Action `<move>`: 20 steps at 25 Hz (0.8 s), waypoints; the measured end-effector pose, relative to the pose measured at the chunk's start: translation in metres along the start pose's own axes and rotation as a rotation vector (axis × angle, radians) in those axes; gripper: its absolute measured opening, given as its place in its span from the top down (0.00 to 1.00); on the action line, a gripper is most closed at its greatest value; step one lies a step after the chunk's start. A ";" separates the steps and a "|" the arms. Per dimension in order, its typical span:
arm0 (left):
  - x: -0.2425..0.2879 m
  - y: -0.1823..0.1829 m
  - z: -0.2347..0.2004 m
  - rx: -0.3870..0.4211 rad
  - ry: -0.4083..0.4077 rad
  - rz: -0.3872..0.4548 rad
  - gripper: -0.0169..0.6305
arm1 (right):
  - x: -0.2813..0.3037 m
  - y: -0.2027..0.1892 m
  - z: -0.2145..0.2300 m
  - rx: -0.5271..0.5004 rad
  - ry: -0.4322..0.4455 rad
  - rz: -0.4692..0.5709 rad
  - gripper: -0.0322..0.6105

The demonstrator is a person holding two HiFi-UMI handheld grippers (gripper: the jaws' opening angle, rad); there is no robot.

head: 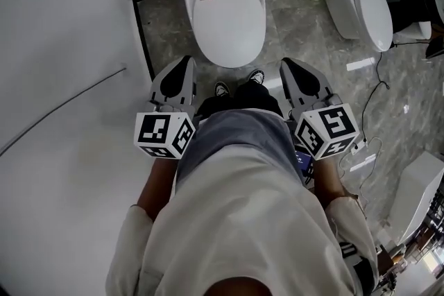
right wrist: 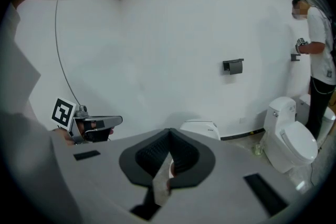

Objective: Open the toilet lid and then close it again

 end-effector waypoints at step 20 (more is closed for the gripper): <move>-0.025 0.001 0.010 0.041 0.008 -0.017 0.96 | -0.014 0.000 -0.019 -0.062 -0.020 0.001 0.94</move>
Point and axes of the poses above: the fingertips, and each gripper's own axes: x forward along the fingers, z to its right, y out of its top, the point moved 7 cm from there along -x, backward along the fingers, and after that the axes turned 14 degrees about z, right-handed, at the moved point
